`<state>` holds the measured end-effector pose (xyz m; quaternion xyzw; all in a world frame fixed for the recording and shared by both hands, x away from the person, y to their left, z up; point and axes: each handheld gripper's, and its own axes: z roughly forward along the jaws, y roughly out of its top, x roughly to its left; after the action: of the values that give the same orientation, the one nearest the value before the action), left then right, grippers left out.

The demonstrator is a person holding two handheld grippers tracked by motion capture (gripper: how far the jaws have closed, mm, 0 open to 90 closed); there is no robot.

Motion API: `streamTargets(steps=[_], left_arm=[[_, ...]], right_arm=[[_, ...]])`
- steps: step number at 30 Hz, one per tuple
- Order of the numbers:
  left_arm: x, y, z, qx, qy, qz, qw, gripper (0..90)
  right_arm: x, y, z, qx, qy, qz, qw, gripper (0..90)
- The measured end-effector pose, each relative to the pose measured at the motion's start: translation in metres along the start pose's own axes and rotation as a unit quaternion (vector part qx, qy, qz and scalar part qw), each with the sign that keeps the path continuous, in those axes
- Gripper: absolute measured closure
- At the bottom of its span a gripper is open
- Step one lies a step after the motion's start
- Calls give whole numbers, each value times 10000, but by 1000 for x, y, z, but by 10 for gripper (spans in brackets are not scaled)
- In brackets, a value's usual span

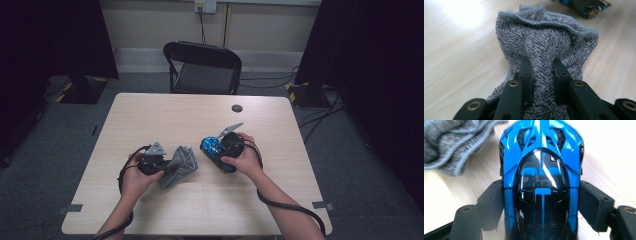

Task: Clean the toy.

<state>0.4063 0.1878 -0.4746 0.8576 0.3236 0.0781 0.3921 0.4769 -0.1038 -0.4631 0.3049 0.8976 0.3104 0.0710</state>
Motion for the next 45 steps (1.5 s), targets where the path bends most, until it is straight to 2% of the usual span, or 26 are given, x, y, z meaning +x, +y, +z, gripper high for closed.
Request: streamTargets(steps=[4, 12, 15, 18, 20, 24, 26, 28, 30, 31, 35, 37, 39, 41, 42, 43, 44, 45], left_arm=[[-1, -1, 1, 78, -22, 75, 9999, 732], [-2, -4, 4, 116, 8, 91, 9999, 719], [-1, -5, 5, 129, 10, 121, 9998, 715], [-2, -5, 6, 121, -19, 138, 9998, 712], [-2, -5, 6, 122, -23, 135, 9998, 710], [-1, -6, 6, 114, -38, 108, 9999, 704], [-1, -5, 7, 113, 13, 160, 9998, 702], [-2, -5, 7, 108, 10, 175, 9998, 700], [-2, -6, 7, 104, 27, 176, 9998, 695], [-2, -6, 8, 89, 32, 164, 9998, 689], [-3, -6, 8, 24, 112, 301, 9995, 610], [-2, -6, 7, -40, 165, 313, 9994, 493], [-1, -5, 4, -111, 118, 196, 9997, 377], [-2, -3, -4, -155, 119, 297, 9994, 283], [-2, -2, -8, -214, 110, 347, 9991, 283], [-2, -2, -12, -239, 168, 483, 9984, 281], [-2, -3, -14, -250, 100, 427, 9987, 265], [-2, -4, -17, -248, 116, 500, 9984, 251]], right_arm=[[0, -5, 12, 190, 4, -54, 9998, 272], [2, -9, 15, 299, -35, -224, 9993, 266], [2, -12, 16, 216, -43, -293, 9993, 261], [0, -15, 17, 163, 28, -396, 9991, 259], [-2, -16, 17, 155, 93, -383, 9991, 240], [-3, -20, 12, 188, 119, -404, 9989, 224], [-2, -23, 12, 295, 7, -505, 9983, 200], [-2, -24, 12, 236, 9, -466, 9986, 203], [-2, -24, 12, 182, 80, -474, 9987, 259], [-1, -22, 12, 226, 27, -442, 9988, 260], [3, -18, 12, 405, -96, -312, 9986, 262], [3, -18, 12, 388, -120, -284, 9988, 262], [4, -19, 12, 355, -152, -254, 9989, 263], [3, -20, 12, 312, -137, -225, 9992, 263], [2, -20, 11, 290, -117, -197, 9993, 263], [1, -19, 11, 264, -107, -163, 9995, 263], [0, -18, 9, 241, -104, -157, 9995, 263], [-1, -17, 8, 228, -92, -162, 9996, 265]])
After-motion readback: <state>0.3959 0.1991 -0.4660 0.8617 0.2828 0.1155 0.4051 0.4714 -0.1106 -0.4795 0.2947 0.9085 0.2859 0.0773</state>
